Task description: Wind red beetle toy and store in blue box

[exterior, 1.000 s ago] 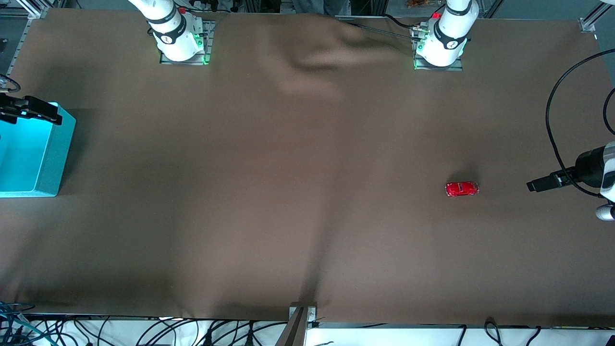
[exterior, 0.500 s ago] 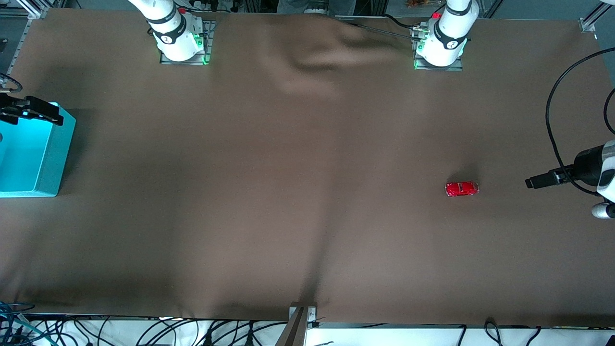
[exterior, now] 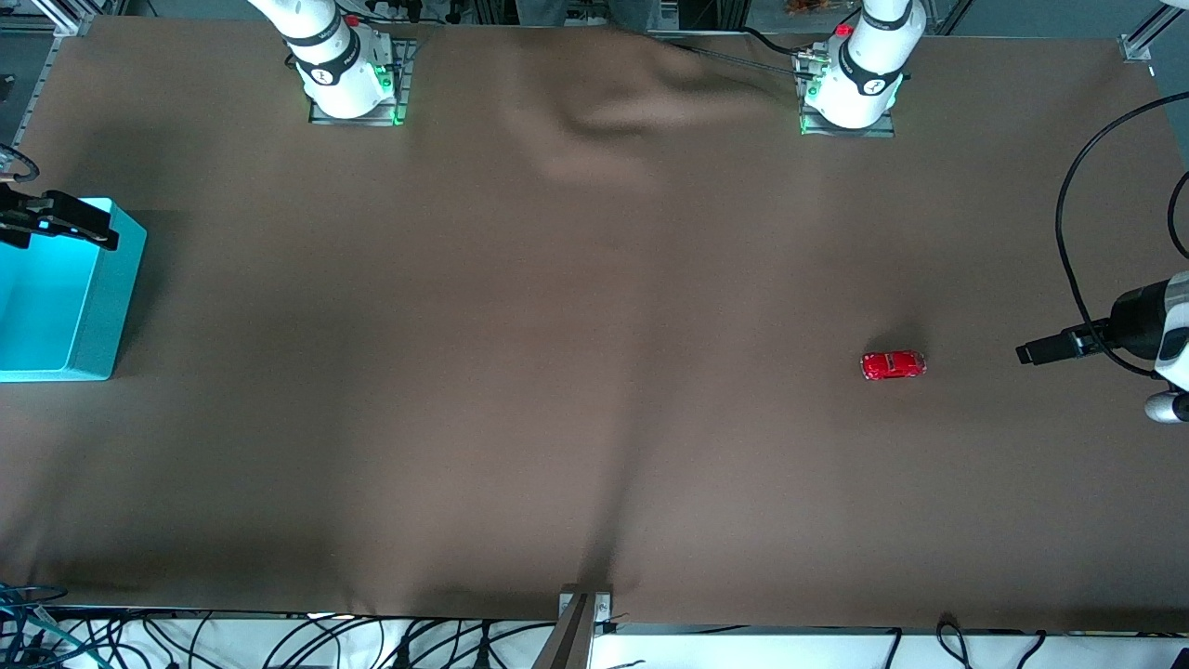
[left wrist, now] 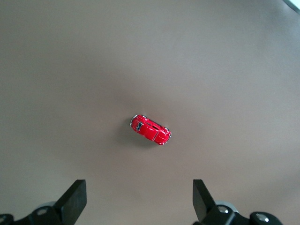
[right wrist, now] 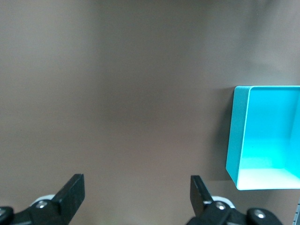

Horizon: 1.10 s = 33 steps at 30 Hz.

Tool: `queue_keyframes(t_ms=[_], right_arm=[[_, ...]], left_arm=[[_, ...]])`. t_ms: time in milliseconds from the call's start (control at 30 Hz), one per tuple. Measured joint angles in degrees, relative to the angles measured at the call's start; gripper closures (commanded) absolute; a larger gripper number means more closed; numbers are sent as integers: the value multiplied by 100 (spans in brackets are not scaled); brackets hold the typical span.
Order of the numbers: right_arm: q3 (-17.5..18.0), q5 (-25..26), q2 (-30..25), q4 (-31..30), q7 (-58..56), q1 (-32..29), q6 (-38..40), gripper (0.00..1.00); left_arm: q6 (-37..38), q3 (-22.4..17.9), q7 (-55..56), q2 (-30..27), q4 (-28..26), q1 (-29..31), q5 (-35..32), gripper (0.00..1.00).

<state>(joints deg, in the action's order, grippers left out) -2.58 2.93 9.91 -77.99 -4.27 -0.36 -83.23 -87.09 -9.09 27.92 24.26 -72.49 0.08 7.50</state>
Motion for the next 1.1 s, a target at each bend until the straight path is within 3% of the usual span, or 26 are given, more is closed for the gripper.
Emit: queue_keyframes(t_ms=[433,800,1100], right_arm=[[-2,0,0,0,0,-6,0,0],[-4,0,3,0,0,-7,0,0],[-5,0,37,0,0,-7,0,0]], left_arm=[[42,17,1472,28,-198,-7,10,0],[14,-7,2550,232,-279,85,521,0],[-568,3,3655,620,-594,127,593,0]])
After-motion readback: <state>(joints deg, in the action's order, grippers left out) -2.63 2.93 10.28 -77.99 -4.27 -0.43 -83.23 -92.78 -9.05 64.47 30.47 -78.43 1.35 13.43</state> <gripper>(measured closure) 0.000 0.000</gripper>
